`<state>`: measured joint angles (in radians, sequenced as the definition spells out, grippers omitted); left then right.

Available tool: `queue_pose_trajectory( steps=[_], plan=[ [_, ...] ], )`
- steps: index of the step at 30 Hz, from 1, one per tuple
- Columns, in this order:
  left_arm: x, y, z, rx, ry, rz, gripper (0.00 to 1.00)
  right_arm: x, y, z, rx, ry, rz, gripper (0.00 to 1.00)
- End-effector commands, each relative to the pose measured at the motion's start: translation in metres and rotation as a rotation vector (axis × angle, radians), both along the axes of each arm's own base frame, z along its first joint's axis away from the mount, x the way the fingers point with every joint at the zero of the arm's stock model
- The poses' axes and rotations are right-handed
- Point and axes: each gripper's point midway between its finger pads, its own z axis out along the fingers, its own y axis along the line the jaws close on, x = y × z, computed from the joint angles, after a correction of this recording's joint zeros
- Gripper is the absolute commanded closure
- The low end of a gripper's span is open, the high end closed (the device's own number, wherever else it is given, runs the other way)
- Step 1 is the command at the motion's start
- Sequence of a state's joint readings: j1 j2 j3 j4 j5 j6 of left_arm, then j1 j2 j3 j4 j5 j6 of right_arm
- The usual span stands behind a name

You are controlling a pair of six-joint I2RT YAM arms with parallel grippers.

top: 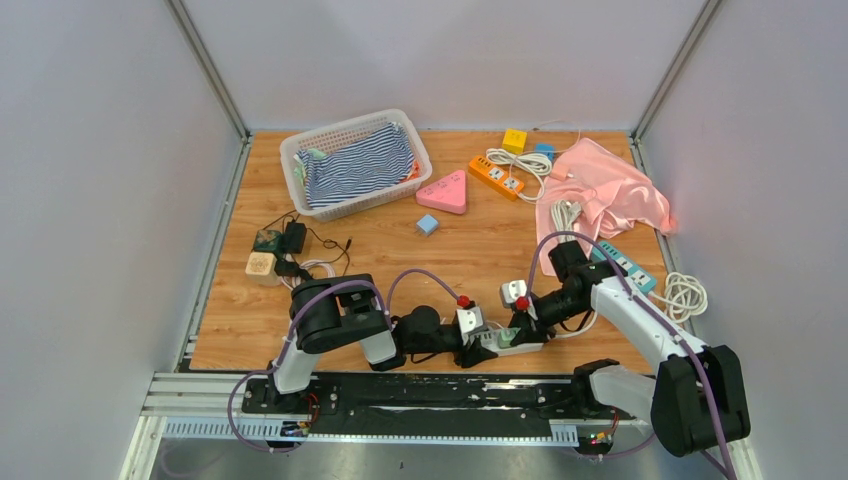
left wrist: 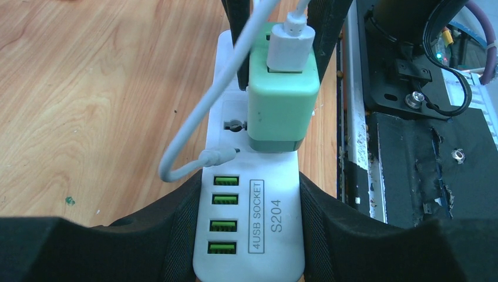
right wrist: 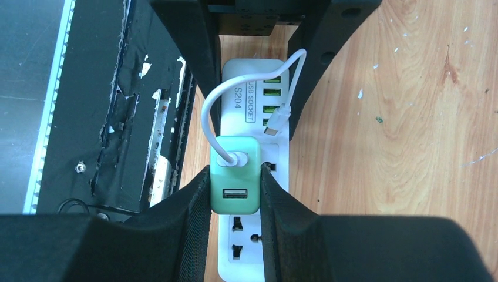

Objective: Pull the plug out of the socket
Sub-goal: Remove the plug from the socket.

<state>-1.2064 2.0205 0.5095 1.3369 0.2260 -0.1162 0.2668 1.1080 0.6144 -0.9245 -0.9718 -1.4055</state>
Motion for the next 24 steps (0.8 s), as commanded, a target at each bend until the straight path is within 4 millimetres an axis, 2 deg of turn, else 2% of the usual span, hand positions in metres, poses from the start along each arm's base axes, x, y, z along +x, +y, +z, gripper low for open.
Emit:
queue_pose_trajectory(
  steps=[1, 7, 11, 15, 24],
  plan=[
    [0.008, 0.001, -0.003, 0.0, -0.008, 0.034, 1.0, 0.0, 0.003, 0.011, 0.014, 0.088, -0.091, 1.0],
    [0.008, 0.002, -0.003, -0.001, -0.008, 0.034, 1.0, 0.001, 0.001, 0.008, 0.002, 0.084, -0.098, 1.0],
    [0.007, 0.001, -0.002, -0.002, -0.009, 0.033, 1.0, -0.013, 0.002, 0.011, 0.042, 0.045, -0.001, 1.0],
    [0.008, 0.001, -0.003, -0.001, -0.009, 0.033, 1.0, -0.018, 0.001, 0.01, 0.055, 0.028, 0.043, 1.0],
    [0.008, 0.001, -0.003, 0.0, -0.008, 0.034, 1.0, -0.012, 0.006, 0.021, 0.08, 0.065, -0.017, 1.0]
  ],
)
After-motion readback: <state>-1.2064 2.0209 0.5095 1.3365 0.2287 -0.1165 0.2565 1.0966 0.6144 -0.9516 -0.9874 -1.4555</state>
